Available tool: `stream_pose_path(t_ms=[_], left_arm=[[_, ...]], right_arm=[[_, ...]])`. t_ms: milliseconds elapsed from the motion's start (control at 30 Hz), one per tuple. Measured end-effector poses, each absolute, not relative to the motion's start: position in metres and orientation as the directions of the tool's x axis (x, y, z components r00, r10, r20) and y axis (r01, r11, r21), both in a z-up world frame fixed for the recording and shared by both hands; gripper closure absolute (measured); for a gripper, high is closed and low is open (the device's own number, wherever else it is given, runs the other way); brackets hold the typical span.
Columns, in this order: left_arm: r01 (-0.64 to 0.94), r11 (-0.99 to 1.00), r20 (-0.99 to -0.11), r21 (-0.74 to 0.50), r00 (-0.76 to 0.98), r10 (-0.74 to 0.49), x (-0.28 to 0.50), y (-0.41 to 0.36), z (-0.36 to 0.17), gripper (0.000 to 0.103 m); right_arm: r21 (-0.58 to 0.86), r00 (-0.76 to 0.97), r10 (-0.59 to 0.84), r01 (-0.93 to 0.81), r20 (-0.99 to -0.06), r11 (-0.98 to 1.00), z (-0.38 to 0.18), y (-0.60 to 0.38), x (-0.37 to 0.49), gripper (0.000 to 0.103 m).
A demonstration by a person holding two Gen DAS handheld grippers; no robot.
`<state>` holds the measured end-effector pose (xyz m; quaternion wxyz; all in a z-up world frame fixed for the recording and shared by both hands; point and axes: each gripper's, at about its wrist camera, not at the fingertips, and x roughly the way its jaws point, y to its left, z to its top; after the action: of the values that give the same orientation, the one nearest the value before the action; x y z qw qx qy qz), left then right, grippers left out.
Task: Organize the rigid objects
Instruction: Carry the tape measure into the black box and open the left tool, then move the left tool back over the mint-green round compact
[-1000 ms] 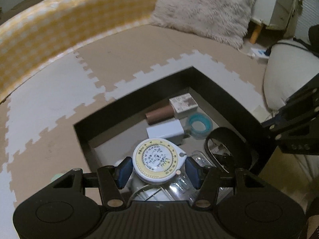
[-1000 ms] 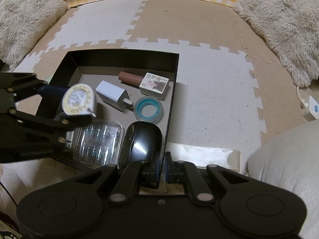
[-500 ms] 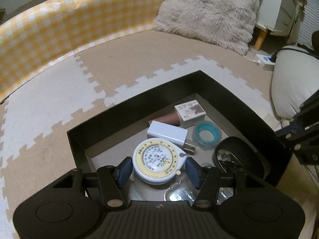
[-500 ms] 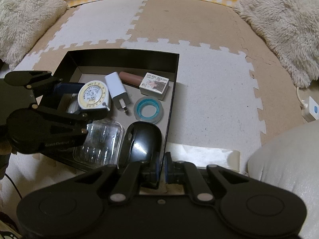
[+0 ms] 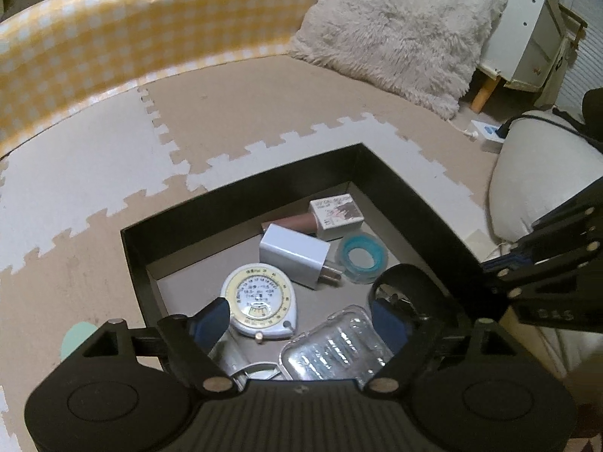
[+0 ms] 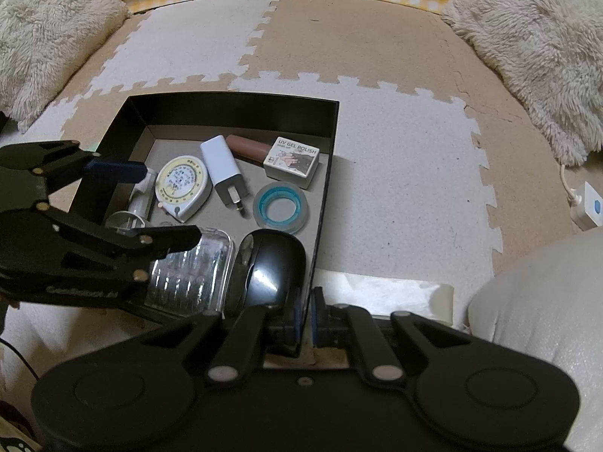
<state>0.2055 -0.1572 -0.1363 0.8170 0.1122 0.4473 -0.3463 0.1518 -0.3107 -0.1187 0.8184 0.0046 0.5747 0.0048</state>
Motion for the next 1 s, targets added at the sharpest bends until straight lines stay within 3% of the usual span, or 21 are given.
stream_pose_path(t_ms=[367,1000], left_arm=[[0.642,0.748,-0.781,-0.172,0.374,-0.5,0.198,-0.147,-0.109,0.0],[0.481,0.861,-0.744,-0.162,0.514,-0.427,0.212,-0.097,-0.08,0.0]], right_arm=[[0.014,0.339,0.014,-0.002,-0.941,1.0,-0.118,-0.311,0.152,0.097],[0.012,0.339,0.012,-0.004,-0.941,1.0,-0.119,-0.311,0.152,0.097]])
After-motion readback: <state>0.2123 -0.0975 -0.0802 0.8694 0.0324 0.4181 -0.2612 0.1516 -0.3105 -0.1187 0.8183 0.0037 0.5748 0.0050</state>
